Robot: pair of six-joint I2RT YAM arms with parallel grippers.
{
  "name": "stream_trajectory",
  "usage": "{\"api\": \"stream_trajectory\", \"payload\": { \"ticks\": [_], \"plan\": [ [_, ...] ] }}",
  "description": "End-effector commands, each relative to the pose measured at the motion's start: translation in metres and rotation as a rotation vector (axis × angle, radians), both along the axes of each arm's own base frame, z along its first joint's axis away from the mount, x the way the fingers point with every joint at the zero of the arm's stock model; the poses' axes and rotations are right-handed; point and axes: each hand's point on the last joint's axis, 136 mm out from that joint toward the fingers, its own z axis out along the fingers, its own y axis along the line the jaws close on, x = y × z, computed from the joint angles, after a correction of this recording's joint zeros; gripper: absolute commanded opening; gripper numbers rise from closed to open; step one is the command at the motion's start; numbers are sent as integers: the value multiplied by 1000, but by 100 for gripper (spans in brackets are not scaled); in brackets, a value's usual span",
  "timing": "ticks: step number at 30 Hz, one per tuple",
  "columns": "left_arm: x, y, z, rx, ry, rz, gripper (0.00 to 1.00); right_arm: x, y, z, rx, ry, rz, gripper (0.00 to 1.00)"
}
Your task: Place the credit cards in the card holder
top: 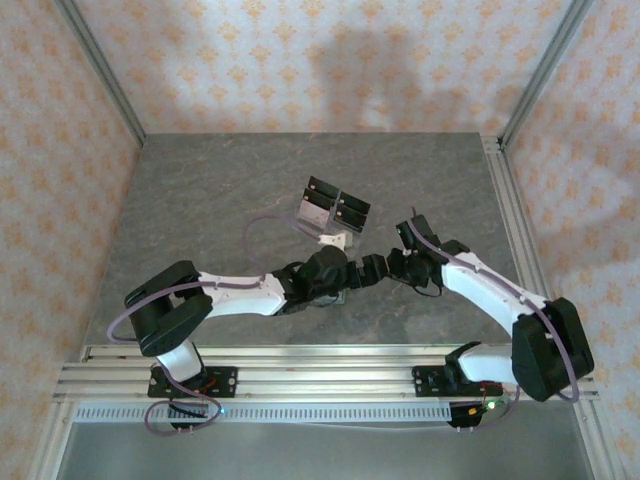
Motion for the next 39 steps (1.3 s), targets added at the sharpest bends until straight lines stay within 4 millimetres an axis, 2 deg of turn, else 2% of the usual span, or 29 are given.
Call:
{"api": "stream_trajectory", "payload": {
  "ticks": [1, 4, 7, 9, 11, 14, 16, 18, 20, 22, 24, 28, 39],
  "plan": [
    [7, 46, -80, 234, 121, 125, 100, -15, 20, 21, 116, -36, 65, 32],
    [8, 37, -70, 226, 99, 86, 100, -18, 21, 18, 132, -30, 64, 32],
    [13, 37, -36, 241, 30, 73, 100, -16, 30, 19, 182, -29, 70, 36],
    [18, 50, -11, 289, -19, 93, 100, -16, 34, 19, 201, -20, 77, 36],
    [24, 83, 18, 388, -63, 161, 100, -15, 40, 17, 225, -12, 86, 37],
    [31, 146, 36, 507, -57, 280, 100, -15, 54, 13, 244, 2, 113, 39],
    [34, 186, 32, 534, -15, 341, 100, -13, 62, 12, 248, 2, 125, 39],
    [35, 222, 18, 547, 54, 389, 100, -13, 71, 12, 256, -3, 138, 39],
    [34, 242, 3, 527, 89, 400, 100, -12, 79, 10, 265, 0, 145, 39],
    [34, 254, -12, 517, 126, 401, 100, -11, 84, 8, 270, 0, 149, 39],
    [33, 253, -22, 481, 136, 381, 100, -9, 88, 5, 269, 4, 152, 39],
    [33, 236, -36, 405, 158, 328, 100, -6, 89, -1, 260, 7, 150, 39],
    [40, 198, -55, 295, 185, 258, 100, -3, 91, -8, 257, 18, 146, 38]
  ]
}}
